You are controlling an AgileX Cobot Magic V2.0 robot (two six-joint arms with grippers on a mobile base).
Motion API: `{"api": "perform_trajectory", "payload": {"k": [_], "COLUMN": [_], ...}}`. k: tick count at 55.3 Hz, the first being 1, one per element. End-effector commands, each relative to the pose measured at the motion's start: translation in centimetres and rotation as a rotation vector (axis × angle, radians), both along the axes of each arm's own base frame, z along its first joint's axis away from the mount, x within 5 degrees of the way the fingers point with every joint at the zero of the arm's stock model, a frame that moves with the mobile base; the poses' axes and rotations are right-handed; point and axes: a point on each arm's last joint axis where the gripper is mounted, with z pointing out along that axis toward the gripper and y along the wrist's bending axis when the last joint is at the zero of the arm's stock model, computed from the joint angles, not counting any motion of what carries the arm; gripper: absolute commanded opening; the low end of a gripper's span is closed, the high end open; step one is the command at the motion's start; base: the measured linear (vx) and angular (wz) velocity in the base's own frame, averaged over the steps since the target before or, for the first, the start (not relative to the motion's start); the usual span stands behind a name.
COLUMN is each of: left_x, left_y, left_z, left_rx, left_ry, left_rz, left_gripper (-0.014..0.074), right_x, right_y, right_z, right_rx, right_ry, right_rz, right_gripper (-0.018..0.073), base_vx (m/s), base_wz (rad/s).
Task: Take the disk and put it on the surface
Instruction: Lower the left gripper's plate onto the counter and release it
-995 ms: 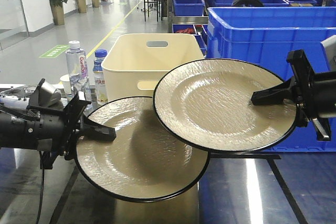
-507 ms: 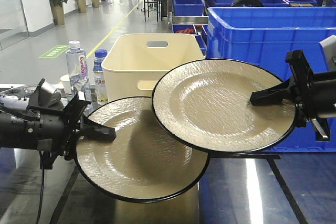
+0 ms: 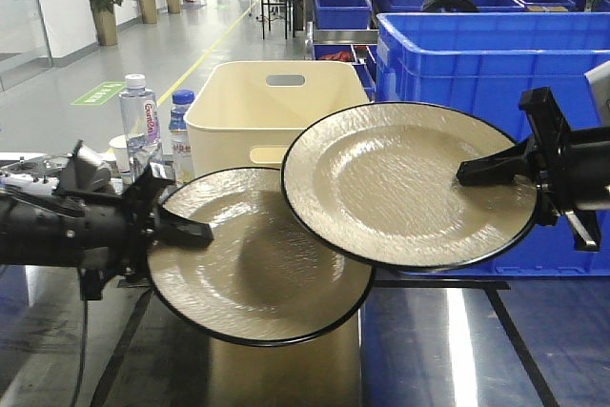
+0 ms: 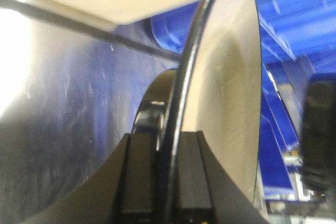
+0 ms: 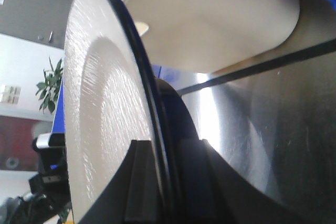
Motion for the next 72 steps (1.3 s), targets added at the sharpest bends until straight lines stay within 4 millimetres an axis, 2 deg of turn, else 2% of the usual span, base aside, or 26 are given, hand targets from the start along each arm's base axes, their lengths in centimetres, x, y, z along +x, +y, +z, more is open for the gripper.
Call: {"api": "perform_trajectory", "payload": {"k": [1,5,12,29,37,48,56,62,67,72], "left_x": [-0.5,-0.2,0.2,1.4,1.8,1.8,1.5,1.3,1.1,0.9], "left_y": [-1.8,-3.4,-4.9,-5.5,-5.6,-5.8,-5.6,-5.4,-5.2,-4.6], "left_z": [2.1,0.6,-1.3,-3.9,-5.2,-6.3,-6.7,-7.0,-6.9,-6.6], "left_rx": [-0.107,-0.083,-0.068,-0.055,-0.051,-0.020,0.047,0.128,0.152,0.171], "left_ry": [-0.024,0.015,0.066,0.131,0.172,0.203,0.195,0.126,0.110,0.102], "left_rz": [-0.021,-0.067,-0.110,-0.109,-0.120,-0.166,-0.199,-0.275,-0.308,-0.314], "left_gripper": [-0.0001,-0.0001,-0.0001,0.0006,0.0040,0.0188,0.0368,0.0515,0.0584,0.0615], "right_x": [-0.9,-0.9,-0.9,-0.9,-1.0,-1.0,-1.0,-1.0,-1.0,-1.0], "right_y": [0.2,0.2,0.2,0.2,0.3,0.3,0.3,0.3,0.3,0.3], "right_z": [3.7,3.7,3.7,3.7,3.6,3.6,3.6,3.6,3.6,3.6], "right_rx": [0.121,0.121,0.121,0.121,0.121,0.121,0.121,0.121,0.120,0.120], "right_ry": [-0.117,-0.116,-0.116,-0.116,-0.114,-0.111,-0.111,-0.111,-0.111,-0.111], "right_rz": [-0.044,-0.041,-0.041,-0.041,-0.034,-0.029,-0.029,-0.029,-0.029,-0.029], "right_gripper": [-0.0008,-0.0008,-0.0008,-0.0008,-0.0008,-0.0008,-0.0008,-0.0008,-0.0008,-0.0008], "base_vx": [0.00,0.00,0.00,0.00,0.00,0.00,0.00,0.00,0.00,0.00], "base_wz": [0.00,0.00,0.00,0.00,0.00,0.00,0.00,0.00,0.00,0.00]}}
